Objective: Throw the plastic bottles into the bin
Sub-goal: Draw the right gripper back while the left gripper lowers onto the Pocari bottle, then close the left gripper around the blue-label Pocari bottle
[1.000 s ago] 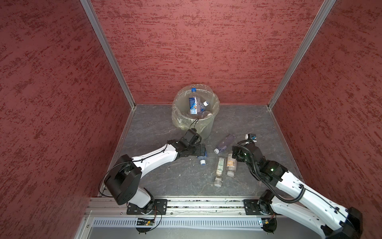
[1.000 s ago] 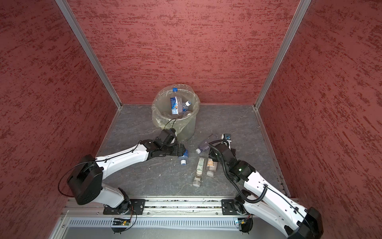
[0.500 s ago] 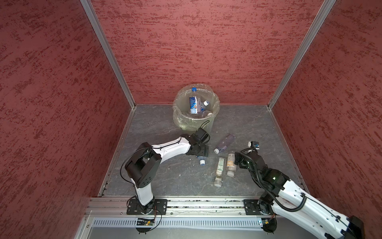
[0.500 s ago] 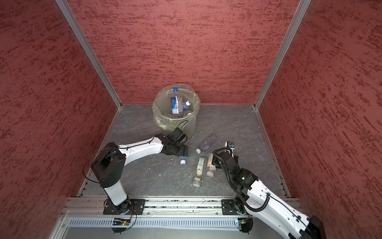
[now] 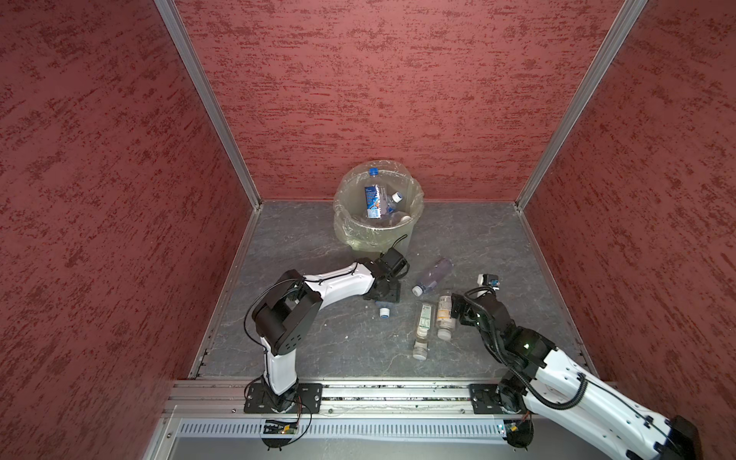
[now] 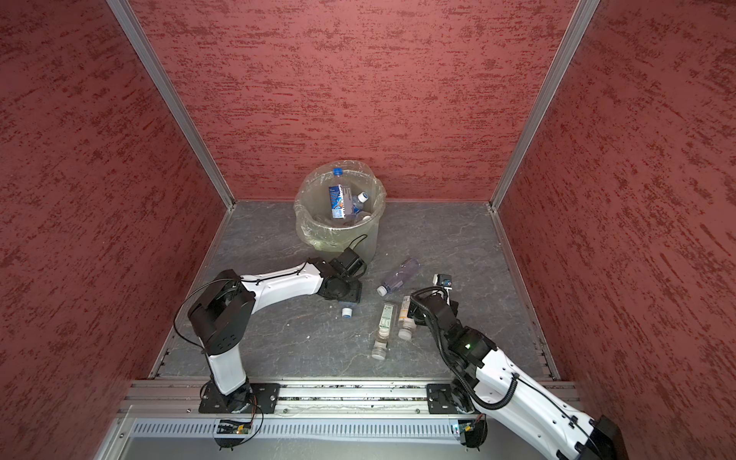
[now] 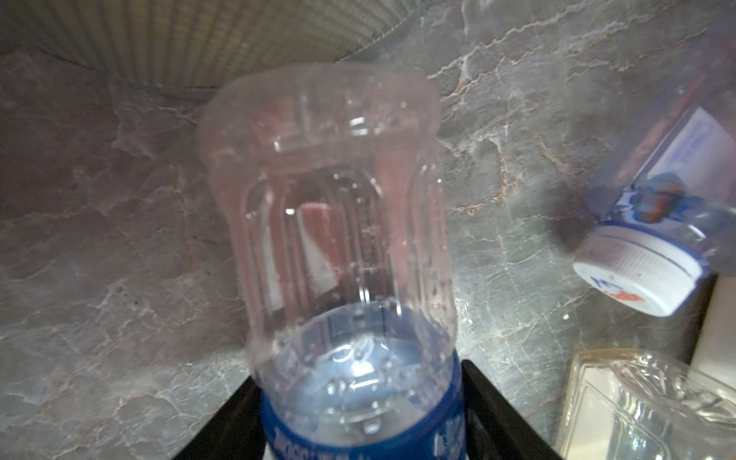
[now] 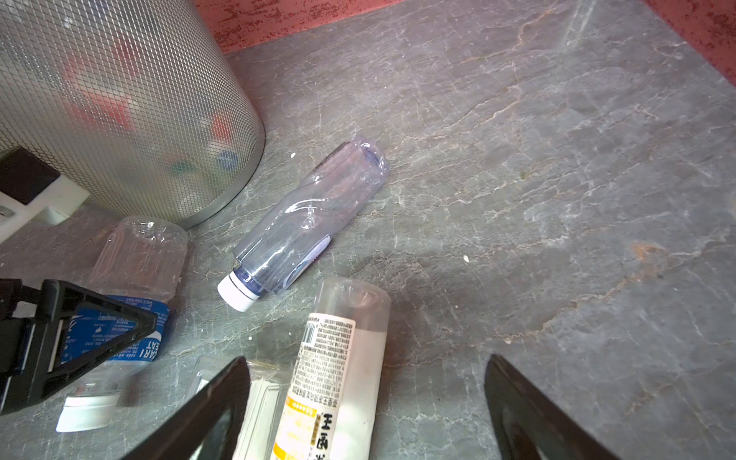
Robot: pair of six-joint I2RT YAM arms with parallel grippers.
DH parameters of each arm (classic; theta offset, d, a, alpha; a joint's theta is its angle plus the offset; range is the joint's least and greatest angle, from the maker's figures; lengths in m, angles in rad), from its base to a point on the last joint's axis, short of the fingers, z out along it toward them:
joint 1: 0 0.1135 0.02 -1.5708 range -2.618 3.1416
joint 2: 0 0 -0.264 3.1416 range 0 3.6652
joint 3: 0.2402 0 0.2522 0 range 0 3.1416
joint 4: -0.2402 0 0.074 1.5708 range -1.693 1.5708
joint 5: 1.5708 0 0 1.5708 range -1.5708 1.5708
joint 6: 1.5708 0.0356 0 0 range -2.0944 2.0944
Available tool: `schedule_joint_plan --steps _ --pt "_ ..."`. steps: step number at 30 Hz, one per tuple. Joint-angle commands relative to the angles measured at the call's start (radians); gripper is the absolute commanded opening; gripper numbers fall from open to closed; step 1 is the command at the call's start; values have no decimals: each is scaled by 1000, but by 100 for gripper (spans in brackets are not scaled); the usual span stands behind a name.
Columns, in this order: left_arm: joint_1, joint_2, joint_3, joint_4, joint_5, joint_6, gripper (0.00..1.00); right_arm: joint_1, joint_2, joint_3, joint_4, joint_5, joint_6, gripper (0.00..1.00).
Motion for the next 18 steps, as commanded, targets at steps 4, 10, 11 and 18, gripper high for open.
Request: schedule_joint_plan --steps 4,10,11,18 --pt "-38 -26 -52 -15 -22 -6 67 -7 -6 -9 34 2 12 93" --pt "-68 -96 -137 -43 -28 -11 66 -7 0 -7 37 2 11 93" --pt "-75 -109 -148 -50 -26 -15 66 -7 1 -7 37 2 12 93" --pt "-108 -152 -175 -99 -26 -16 74 -7 9 -6 39 4 13 93"
